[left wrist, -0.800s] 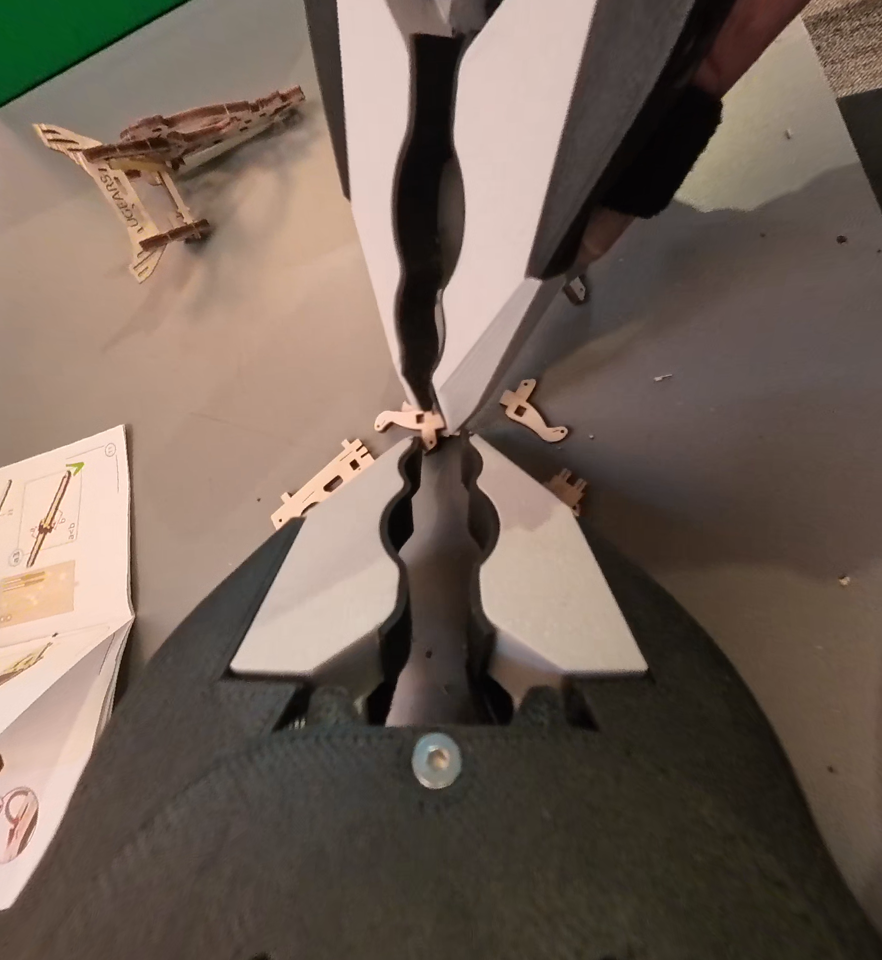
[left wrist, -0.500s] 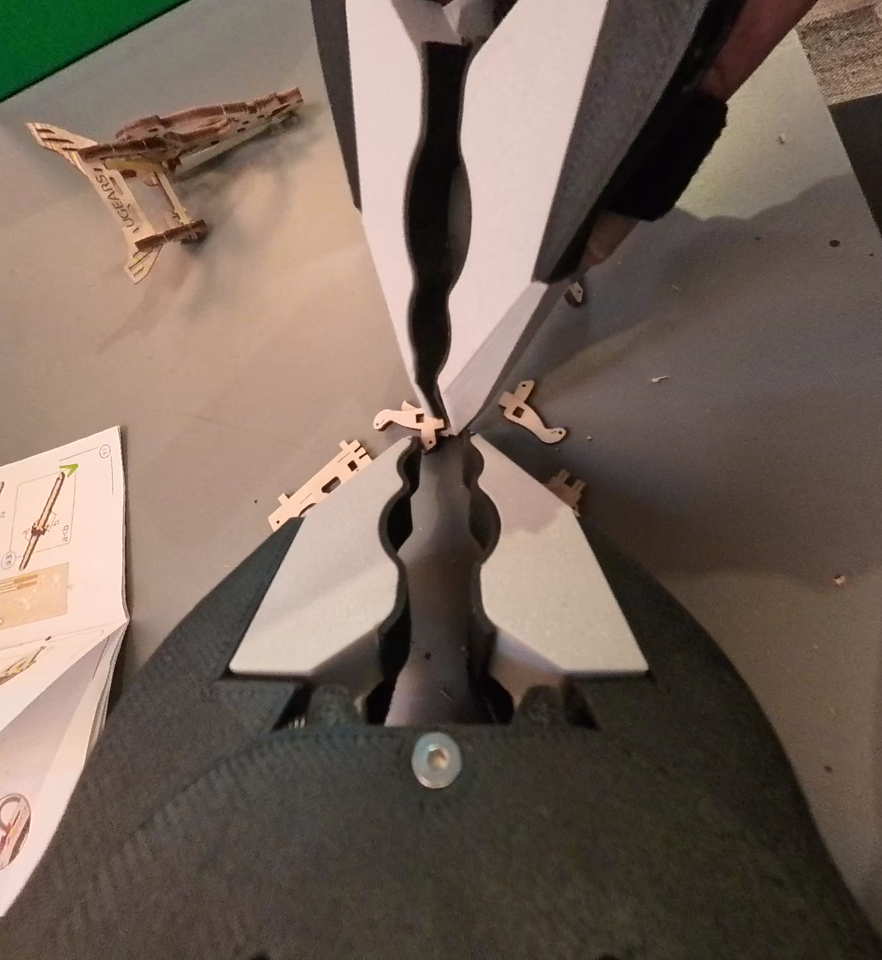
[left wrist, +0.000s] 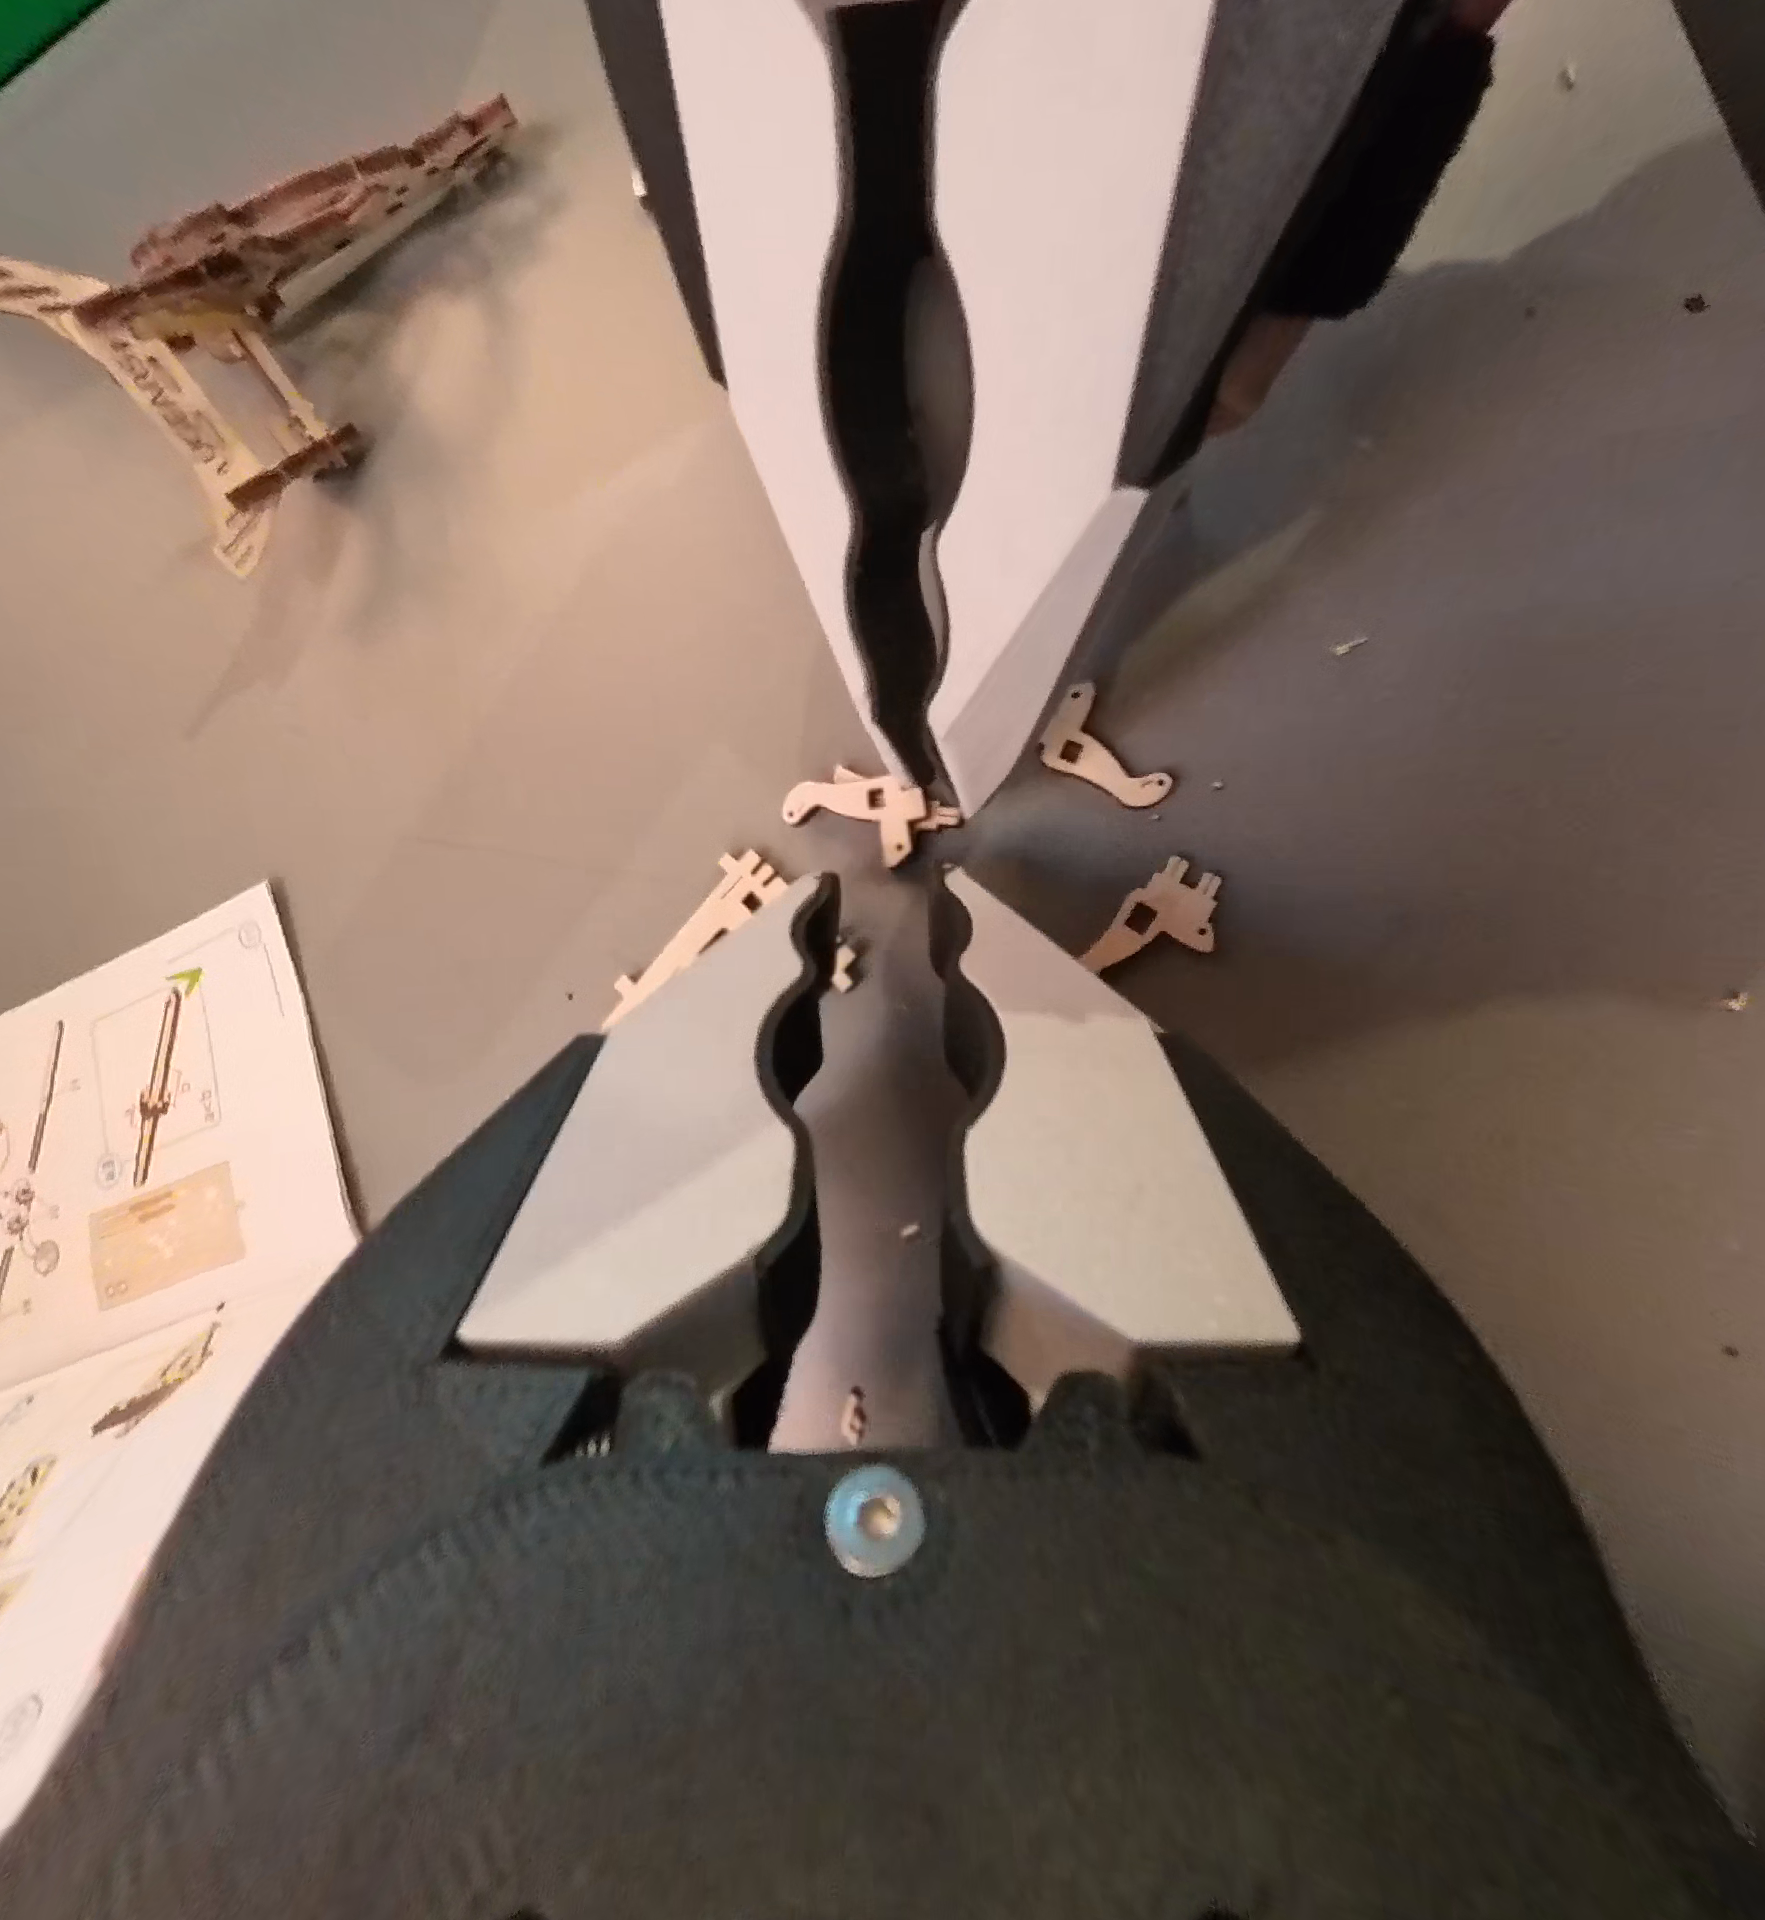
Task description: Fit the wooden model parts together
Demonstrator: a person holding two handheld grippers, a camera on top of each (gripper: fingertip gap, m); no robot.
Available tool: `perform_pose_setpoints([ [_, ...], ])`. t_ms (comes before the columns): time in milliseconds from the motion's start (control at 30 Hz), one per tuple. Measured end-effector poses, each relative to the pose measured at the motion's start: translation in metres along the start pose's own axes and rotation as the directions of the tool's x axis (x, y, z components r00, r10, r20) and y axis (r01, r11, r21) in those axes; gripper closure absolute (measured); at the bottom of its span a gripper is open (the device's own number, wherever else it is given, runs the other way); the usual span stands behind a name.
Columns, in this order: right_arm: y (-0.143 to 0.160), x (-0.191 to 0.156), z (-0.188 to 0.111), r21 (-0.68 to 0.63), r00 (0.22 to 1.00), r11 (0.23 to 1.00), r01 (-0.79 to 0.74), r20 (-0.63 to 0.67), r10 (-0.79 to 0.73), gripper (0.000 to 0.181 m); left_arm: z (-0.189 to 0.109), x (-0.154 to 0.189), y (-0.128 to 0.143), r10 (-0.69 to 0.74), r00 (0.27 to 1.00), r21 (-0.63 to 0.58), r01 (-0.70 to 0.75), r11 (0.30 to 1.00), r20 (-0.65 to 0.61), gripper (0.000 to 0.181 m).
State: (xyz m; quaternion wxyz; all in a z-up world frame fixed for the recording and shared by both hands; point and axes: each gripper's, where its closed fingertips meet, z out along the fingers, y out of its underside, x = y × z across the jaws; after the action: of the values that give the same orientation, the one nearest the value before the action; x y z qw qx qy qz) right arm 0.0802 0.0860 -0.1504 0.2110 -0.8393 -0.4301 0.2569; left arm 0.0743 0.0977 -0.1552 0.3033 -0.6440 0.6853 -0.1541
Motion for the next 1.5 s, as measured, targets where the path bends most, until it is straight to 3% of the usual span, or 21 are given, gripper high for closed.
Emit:
perform_pose_setpoints([
  [33, -0.0005, -0.0002, -0.0003, 0.004, 1.0, 1.0, -0.003, 0.003, 0.003, 0.175, 0.0006, 0.002, -0.0016, 0.012, 1.0, 0.005, -0.012, 1.0, -0.018, 0.166],
  [333, 0.0013, 0.0001, -0.0001, 0.001, 1.0, 1.0, -0.008, 0.013, 0.008, 0.176, 0.0071, 0.0026, -0.0064, 0.031, 0.998, 0.015, -0.03, 0.999, -0.058, 0.176],
  [1500, 0.0036, 0.0074, -0.0001, -0.001, 0.999, 0.999, -0.033, 0.004, 0.033, 0.169, 0.0082, 0.0062, -0.009, 0.137, 0.984, 0.012, -0.136, 0.991, -0.116, 0.177],
])
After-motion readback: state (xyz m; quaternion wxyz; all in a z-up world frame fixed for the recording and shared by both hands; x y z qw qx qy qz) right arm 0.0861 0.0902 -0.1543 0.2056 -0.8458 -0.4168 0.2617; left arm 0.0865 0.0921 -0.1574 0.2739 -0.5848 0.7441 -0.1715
